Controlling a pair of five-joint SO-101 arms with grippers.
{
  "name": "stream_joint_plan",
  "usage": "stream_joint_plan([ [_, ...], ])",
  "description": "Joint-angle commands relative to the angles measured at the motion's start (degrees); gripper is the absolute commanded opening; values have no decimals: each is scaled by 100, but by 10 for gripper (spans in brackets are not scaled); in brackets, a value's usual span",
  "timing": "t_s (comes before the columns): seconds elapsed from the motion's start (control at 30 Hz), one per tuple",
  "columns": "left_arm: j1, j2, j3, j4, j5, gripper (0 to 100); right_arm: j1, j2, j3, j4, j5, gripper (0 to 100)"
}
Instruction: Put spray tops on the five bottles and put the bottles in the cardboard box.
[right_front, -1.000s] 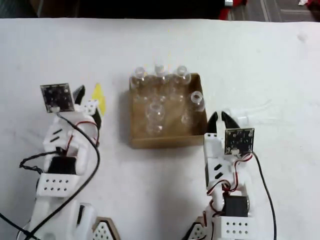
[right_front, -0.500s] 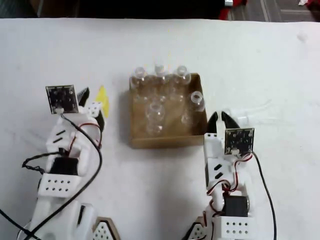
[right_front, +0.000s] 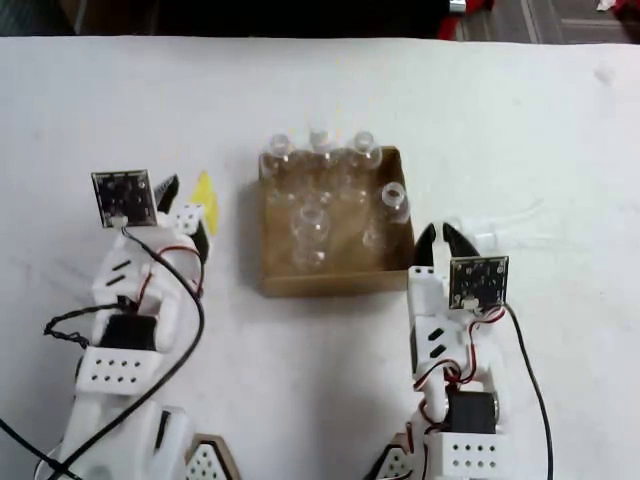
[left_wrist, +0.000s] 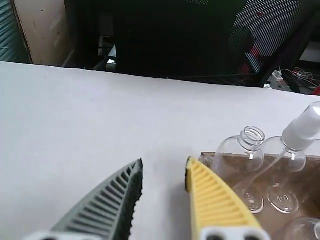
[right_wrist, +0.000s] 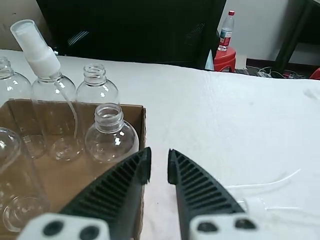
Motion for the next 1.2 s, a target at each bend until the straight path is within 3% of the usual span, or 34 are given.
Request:
stream_joint_plan([
  [0.0, 40, -75, -44, -158, -62, 135, -57, -31, 44, -110, 62, 49],
  [1.17, 48, -119, 44, -167, -70, 135, -57, -31, 44, -119, 62, 49],
])
